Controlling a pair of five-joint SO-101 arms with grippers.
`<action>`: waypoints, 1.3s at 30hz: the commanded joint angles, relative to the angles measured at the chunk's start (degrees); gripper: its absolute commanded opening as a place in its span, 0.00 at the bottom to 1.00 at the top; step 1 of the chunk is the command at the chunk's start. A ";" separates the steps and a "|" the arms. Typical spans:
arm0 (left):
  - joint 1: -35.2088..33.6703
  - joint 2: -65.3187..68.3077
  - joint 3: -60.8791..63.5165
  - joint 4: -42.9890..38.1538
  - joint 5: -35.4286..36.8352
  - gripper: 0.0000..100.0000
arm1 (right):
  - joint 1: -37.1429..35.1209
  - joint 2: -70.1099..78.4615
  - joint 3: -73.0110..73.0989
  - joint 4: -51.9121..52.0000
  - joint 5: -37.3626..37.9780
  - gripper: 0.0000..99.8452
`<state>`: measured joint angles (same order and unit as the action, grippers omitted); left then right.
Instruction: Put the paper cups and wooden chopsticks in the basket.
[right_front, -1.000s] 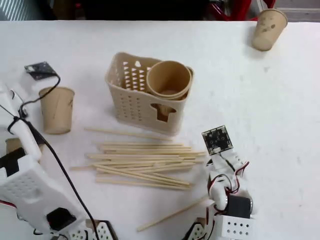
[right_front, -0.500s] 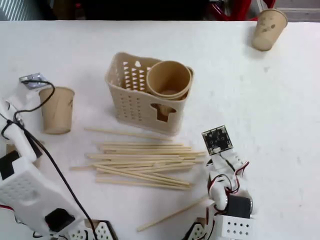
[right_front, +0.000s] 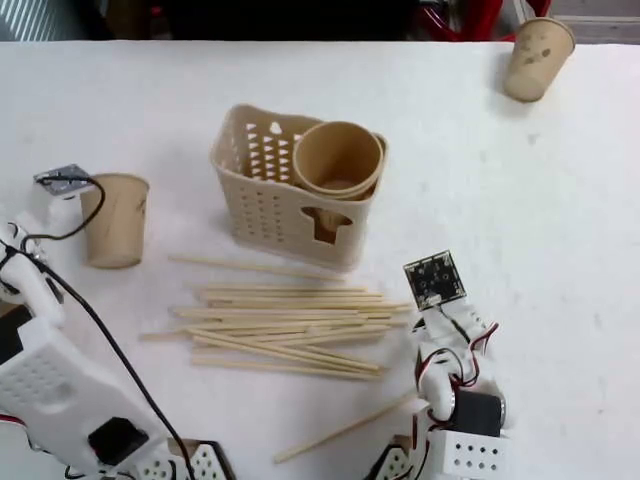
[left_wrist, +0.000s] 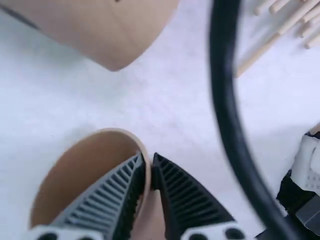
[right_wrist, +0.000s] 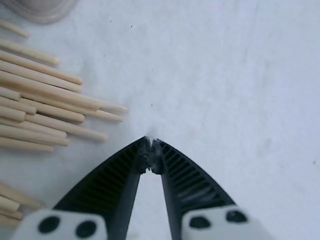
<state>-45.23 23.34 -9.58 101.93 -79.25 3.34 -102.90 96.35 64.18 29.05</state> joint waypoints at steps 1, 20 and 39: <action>-0.57 -1.63 -2.81 0.35 -4.13 0.02 | -0.22 -0.22 0.44 -1.10 0.62 0.02; 33.19 -65.01 -6.86 -4.22 38.33 0.02 | -0.31 -0.22 0.44 -1.19 0.62 0.02; 77.41 -46.46 2.46 -42.73 68.48 0.02 | -0.57 -0.22 0.44 -1.10 0.62 0.02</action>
<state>30.55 -26.68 -6.59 61.58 -12.79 3.34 -102.90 96.35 64.18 29.05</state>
